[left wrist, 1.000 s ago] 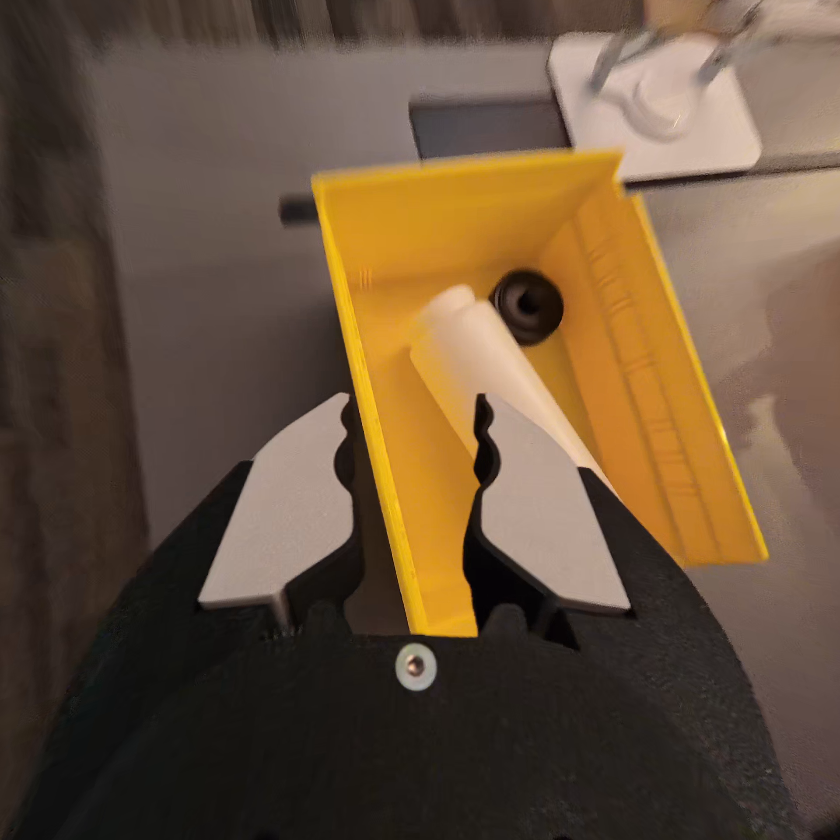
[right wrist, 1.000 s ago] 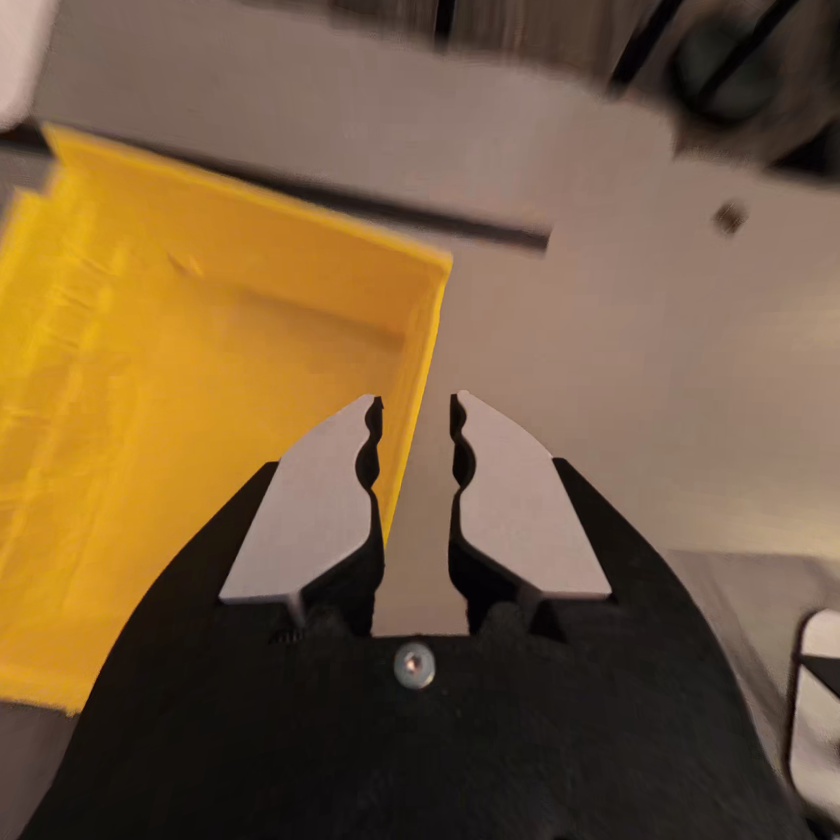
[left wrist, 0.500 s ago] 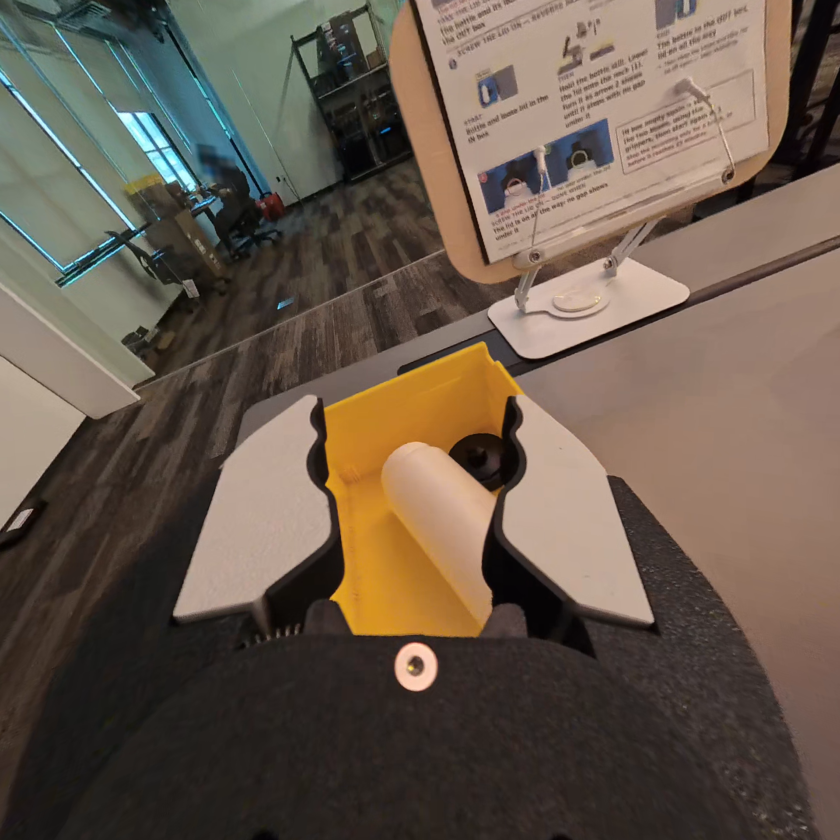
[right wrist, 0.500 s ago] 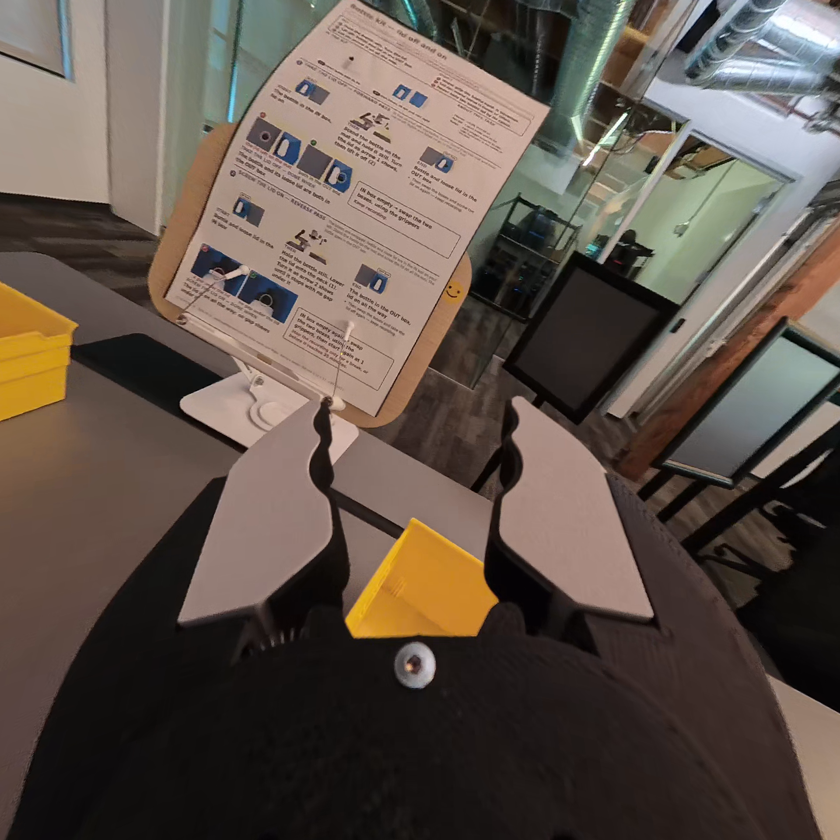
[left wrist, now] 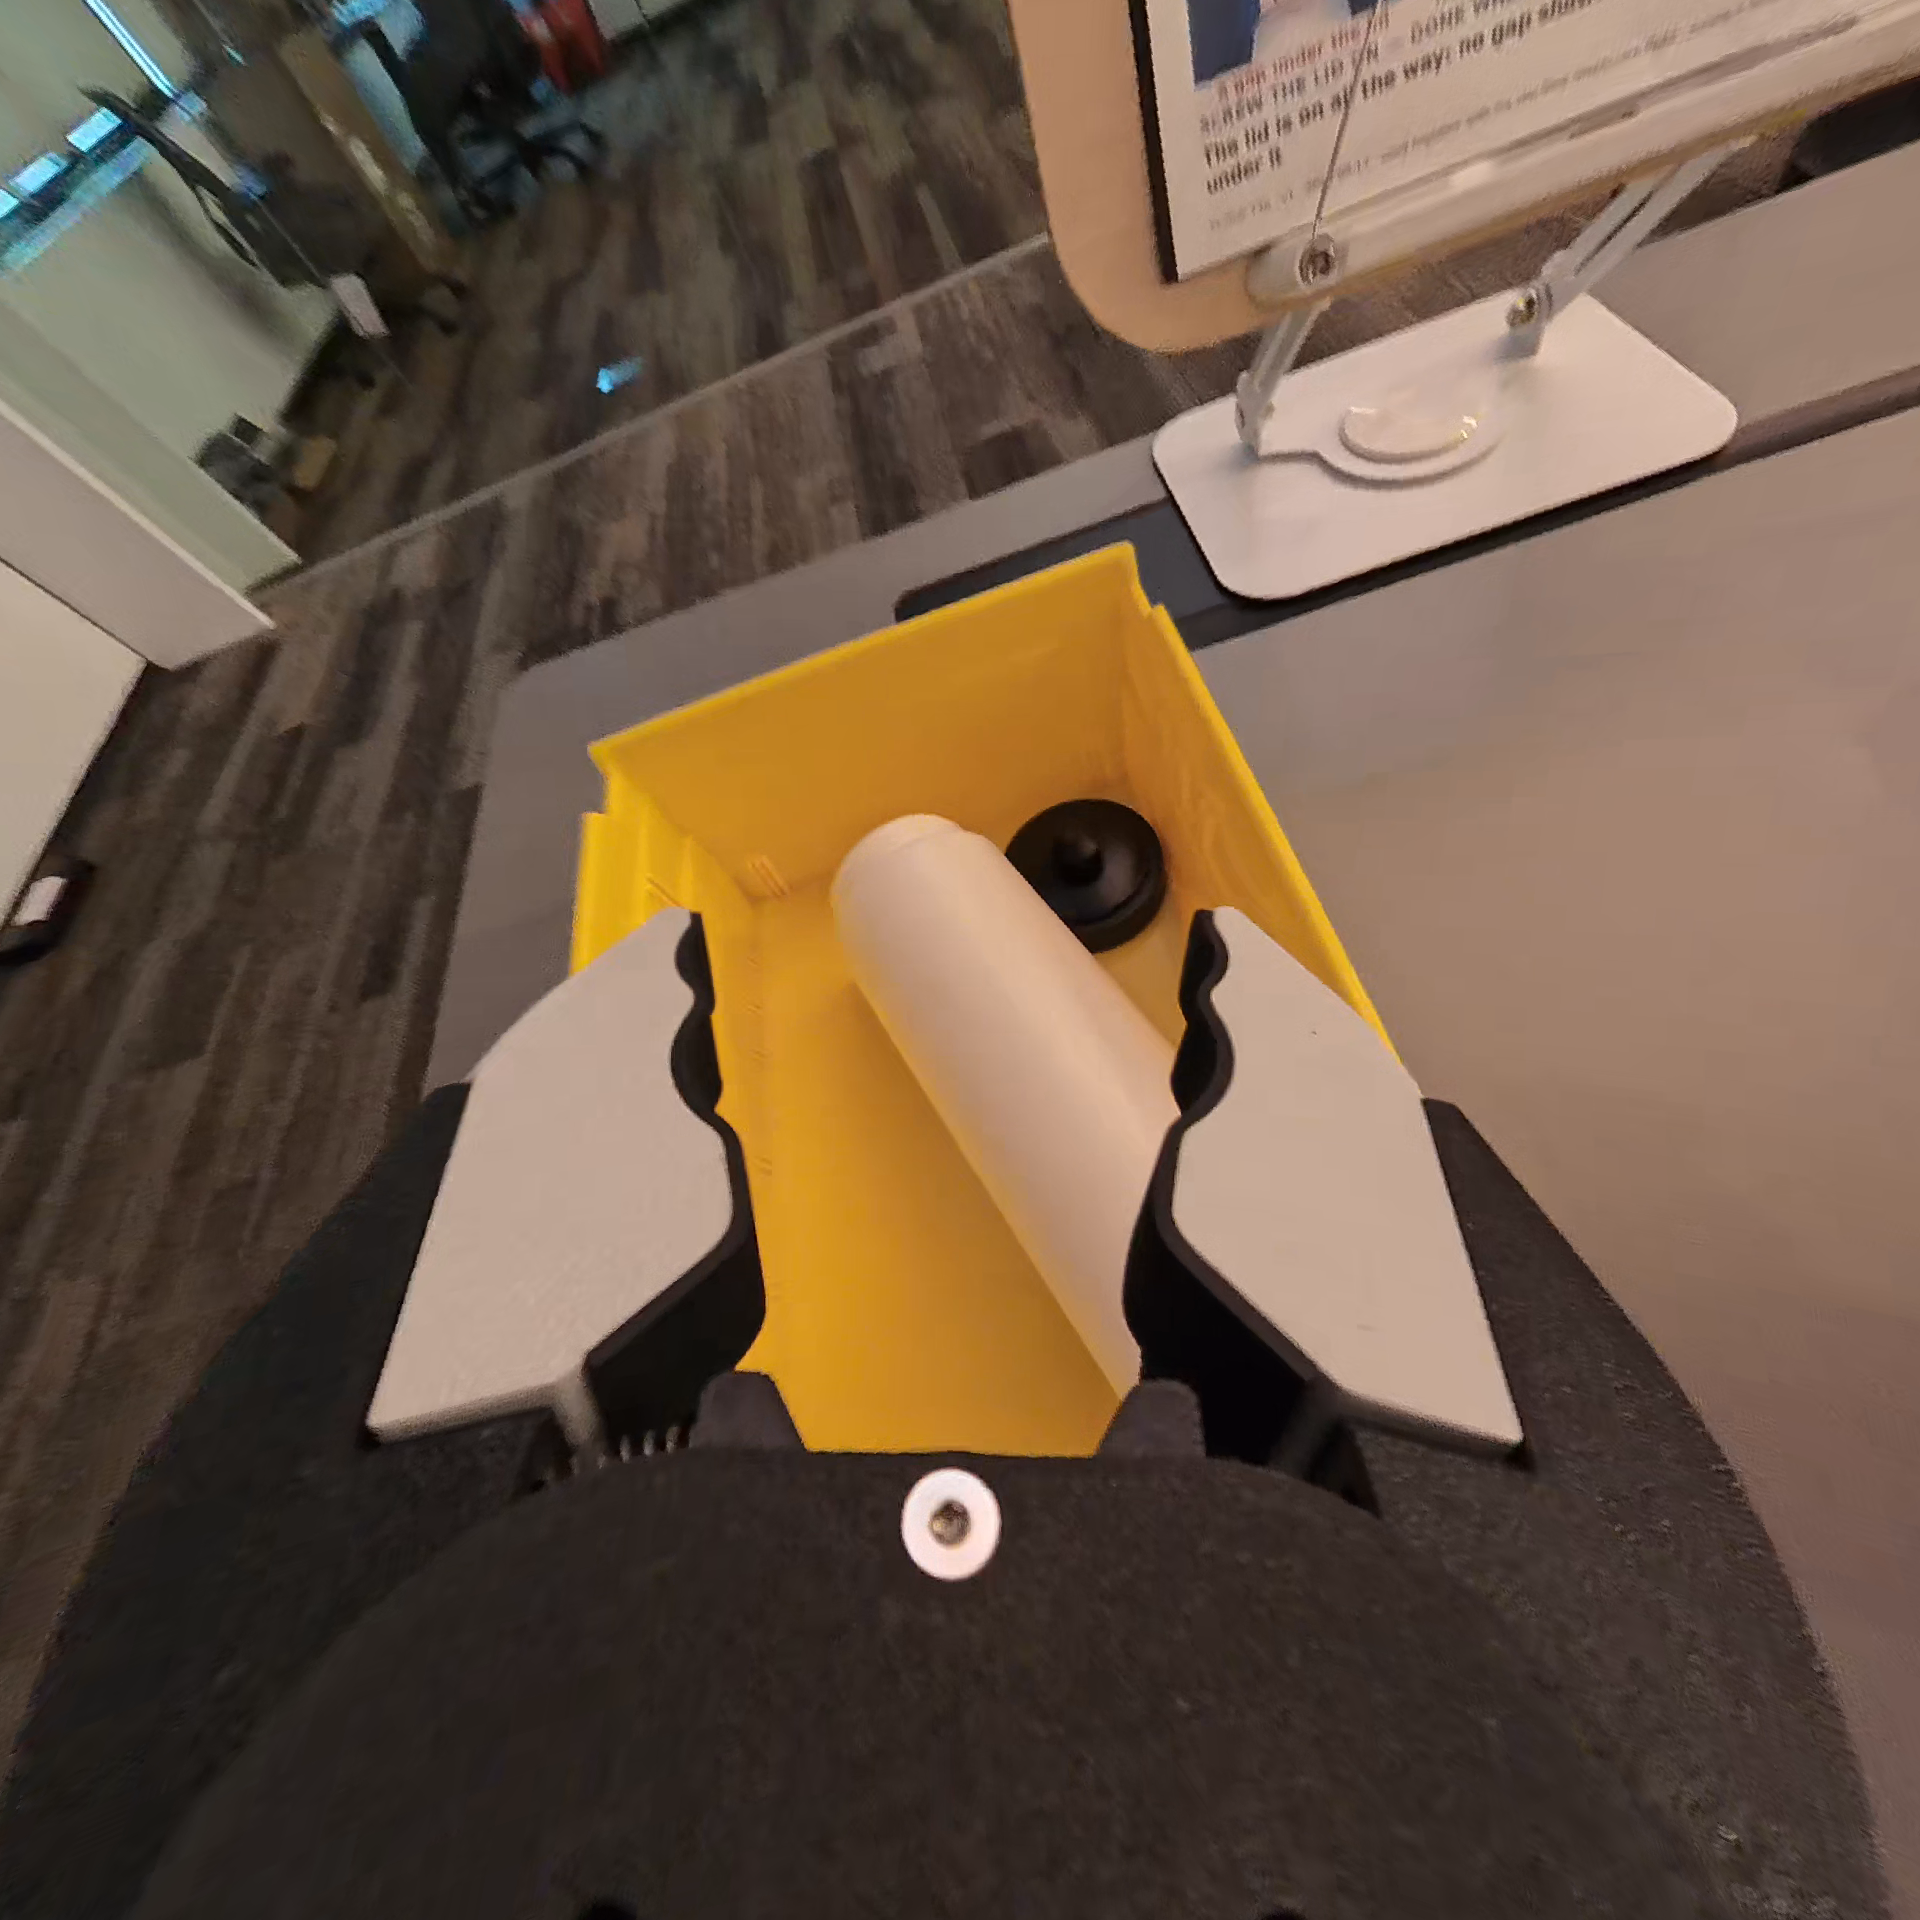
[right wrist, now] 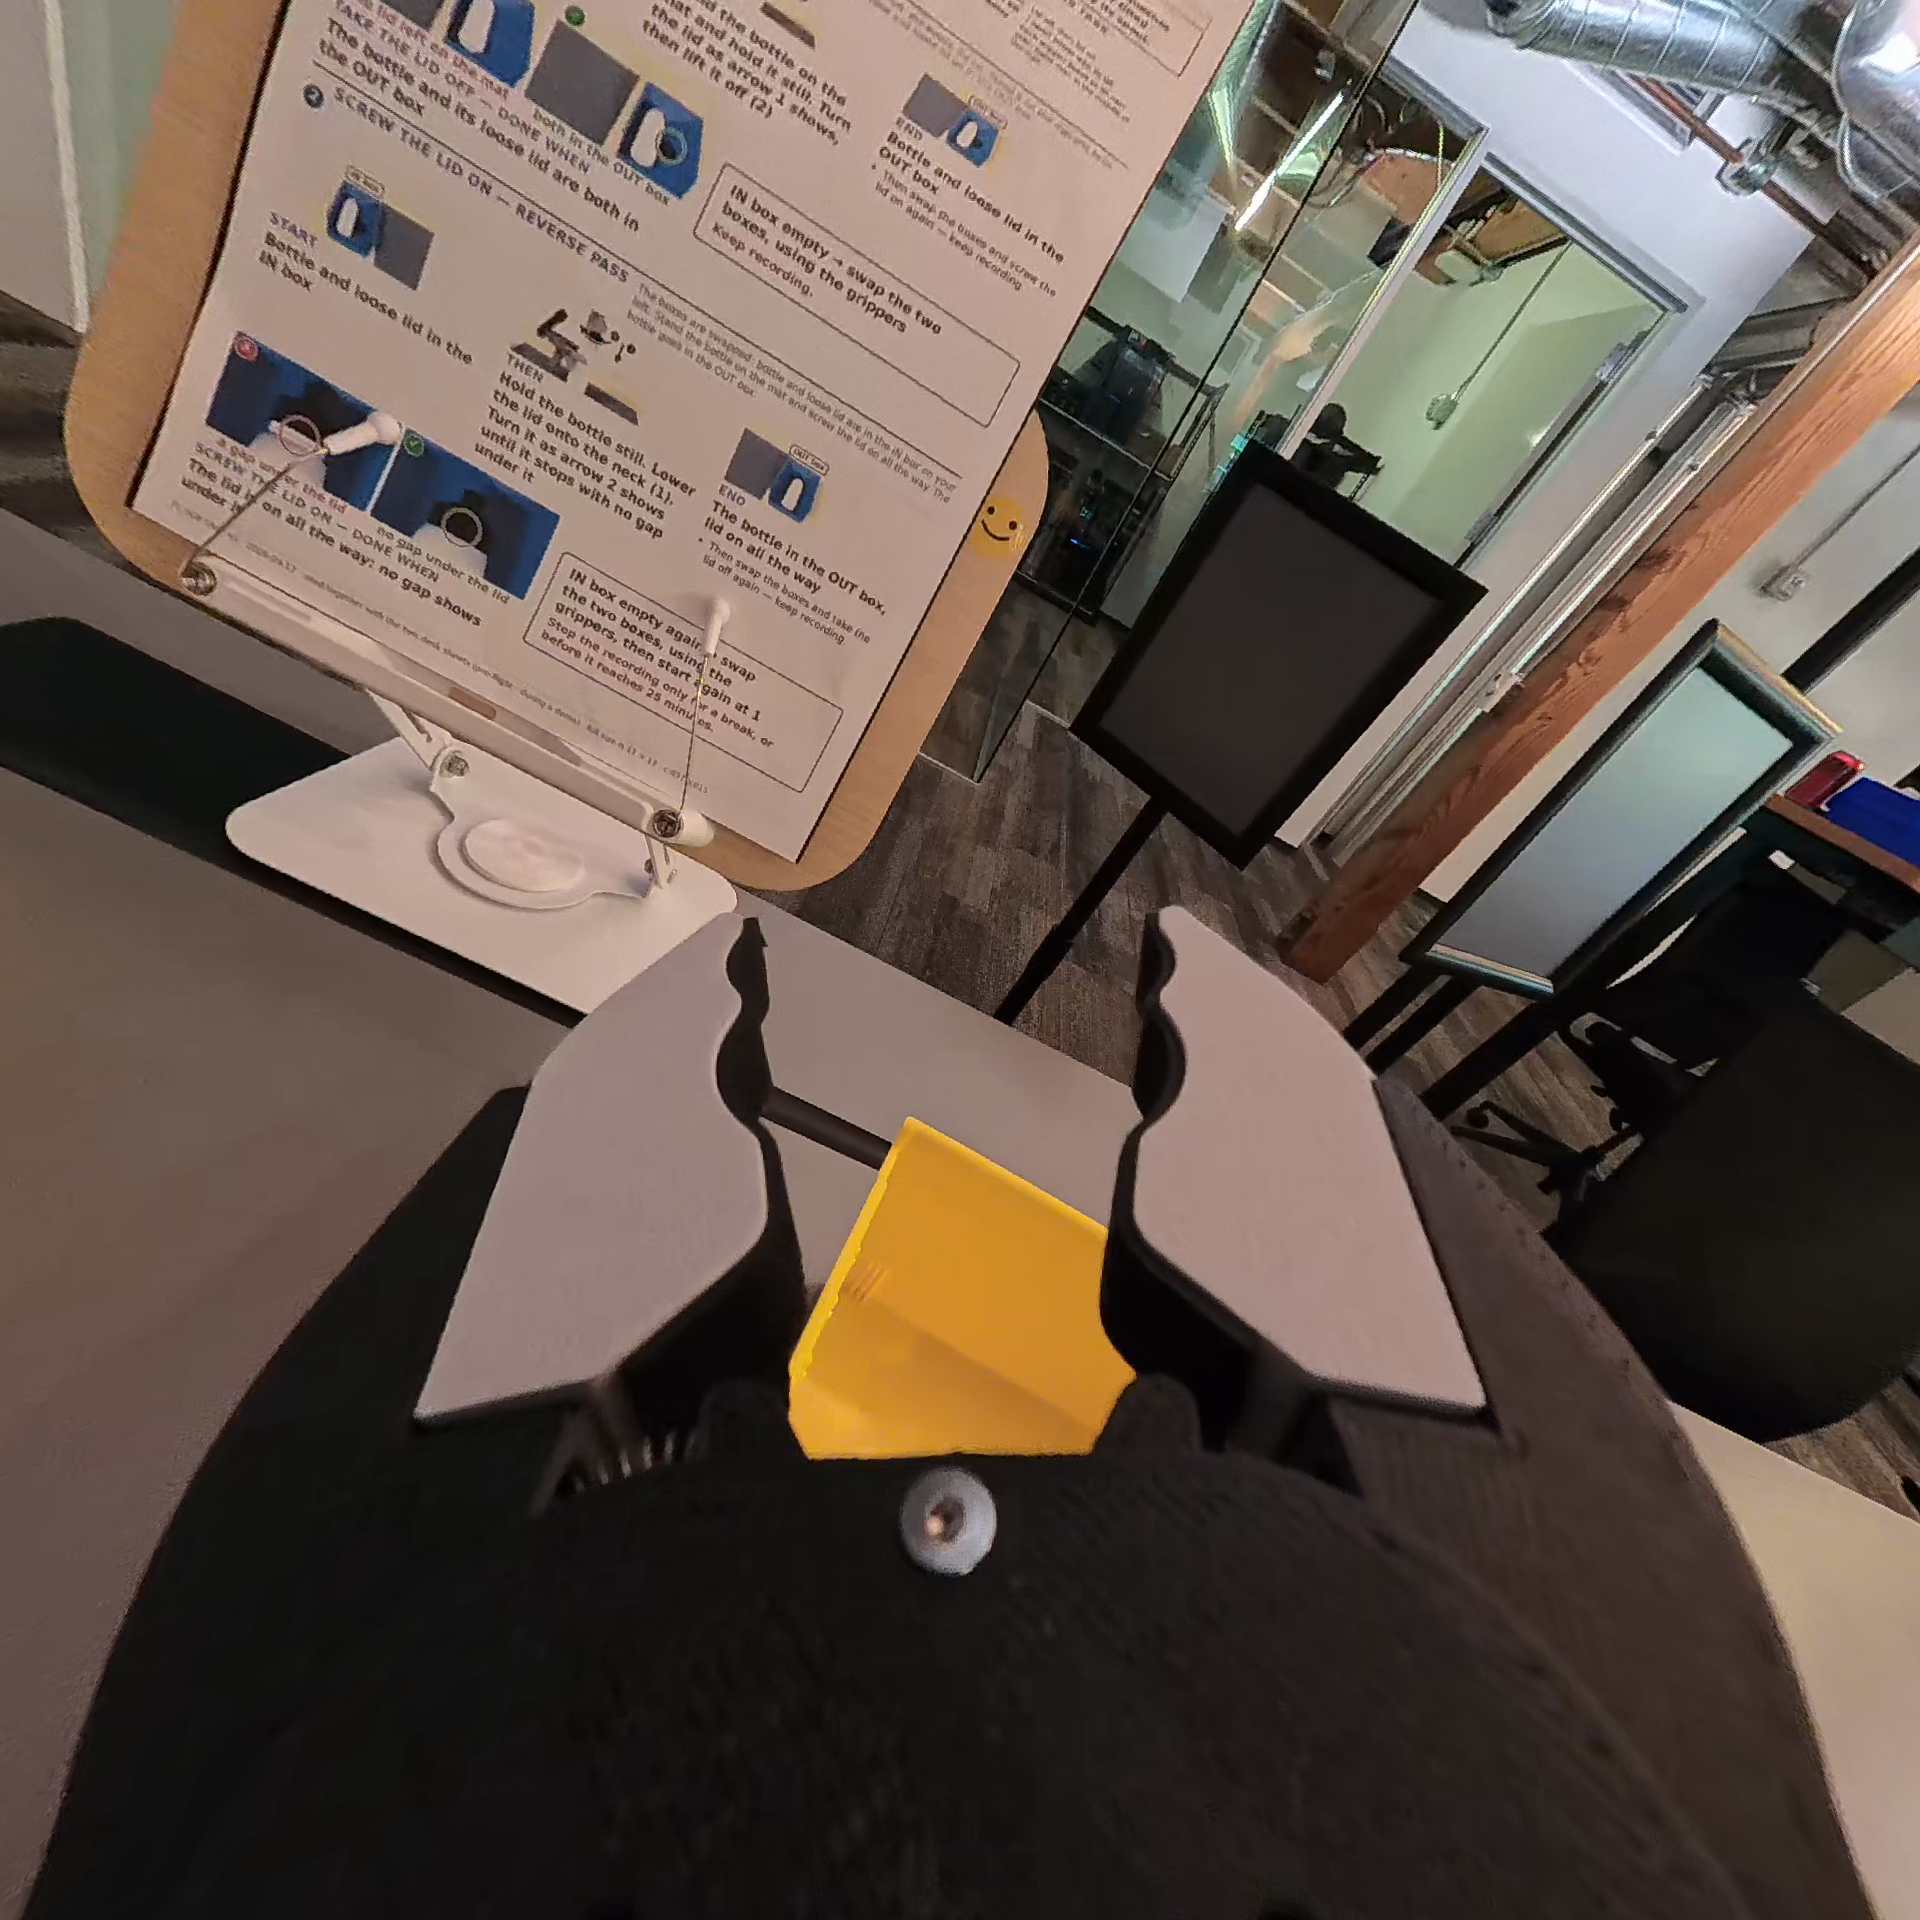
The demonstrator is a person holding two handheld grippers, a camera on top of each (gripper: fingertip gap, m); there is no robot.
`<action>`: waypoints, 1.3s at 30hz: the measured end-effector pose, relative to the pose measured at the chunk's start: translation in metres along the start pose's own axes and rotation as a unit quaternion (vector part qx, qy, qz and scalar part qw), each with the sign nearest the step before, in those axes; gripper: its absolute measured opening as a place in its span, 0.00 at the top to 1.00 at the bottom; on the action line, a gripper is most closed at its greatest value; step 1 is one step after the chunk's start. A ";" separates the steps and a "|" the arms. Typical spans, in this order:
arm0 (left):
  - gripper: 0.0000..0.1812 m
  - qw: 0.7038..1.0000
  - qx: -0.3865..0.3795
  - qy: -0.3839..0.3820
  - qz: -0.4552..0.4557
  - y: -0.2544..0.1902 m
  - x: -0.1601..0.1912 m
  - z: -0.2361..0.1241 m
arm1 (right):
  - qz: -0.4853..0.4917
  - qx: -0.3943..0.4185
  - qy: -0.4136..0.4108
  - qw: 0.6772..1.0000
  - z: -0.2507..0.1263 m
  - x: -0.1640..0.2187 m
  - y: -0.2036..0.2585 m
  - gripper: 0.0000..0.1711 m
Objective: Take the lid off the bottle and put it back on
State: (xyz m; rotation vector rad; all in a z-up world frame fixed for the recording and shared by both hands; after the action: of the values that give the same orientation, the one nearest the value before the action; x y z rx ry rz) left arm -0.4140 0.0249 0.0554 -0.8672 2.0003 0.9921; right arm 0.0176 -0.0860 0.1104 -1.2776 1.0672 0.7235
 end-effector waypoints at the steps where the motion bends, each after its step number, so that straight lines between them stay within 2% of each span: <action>1: 0.52 1.000 -0.007 -0.008 0.002 -0.002 -0.003 -0.002 | 0.001 -0.001 0.000 1.000 0.000 0.000 0.000 0.59; 11: 0.53 0.989 -0.083 -0.103 0.061 -0.035 -0.047 -0.038 | -0.008 -0.029 -0.010 0.999 -0.003 -0.001 0.014 0.59; 16: 0.51 0.986 -0.118 -0.073 0.093 -0.045 -0.053 -0.040 | -0.010 -0.038 -0.004 0.999 -0.001 0.000 0.017 0.59; 20: 0.51 0.988 -0.112 -0.045 0.095 -0.045 -0.047 -0.033 | -0.013 -0.037 0.005 0.999 0.000 0.002 0.016 0.59; 23: 0.54 0.992 -0.076 0.047 0.085 -0.032 -0.035 -0.019 | -0.008 -0.043 0.014 0.999 0.001 0.003 0.013 0.59; 25: 0.53 0.988 0.017 0.150 0.012 -0.018 -0.023 0.002 | -0.001 -0.051 0.021 0.999 0.002 0.005 0.012 0.59; 28: 0.57 0.959 0.132 0.231 -0.096 -0.001 -0.013 0.038 | 0.009 -0.062 0.027 0.998 0.004 0.006 0.012 0.59; 31: 0.58 0.947 0.131 0.280 -0.089 0.004 -0.001 0.059 | 0.004 -0.066 0.032 0.997 0.005 0.006 0.013 0.59; 35: 0.51 0.928 0.111 0.339 -0.107 0.008 0.013 0.080 | -0.001 -0.071 0.041 0.997 0.006 0.008 0.016 0.59; 39: 0.49 0.893 0.117 0.404 -0.160 0.010 0.030 0.101 | -0.004 -0.076 0.048 0.996 0.008 0.010 0.018 0.59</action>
State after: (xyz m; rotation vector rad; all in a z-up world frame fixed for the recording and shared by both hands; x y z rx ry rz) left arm -0.4055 0.1080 -0.0099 -1.5797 2.4437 0.1726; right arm 0.0071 -0.0760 0.0940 -1.4584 1.0997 0.7549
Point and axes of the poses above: each gripper's, where its closed fingertips meet, z out along the fingers, x out of its underside, y = z × x across the jaws, the point moved 9 cm from there along -z, back along the fingers, and after that the axes turned 4 degrees about z, right-handed, at the moved point
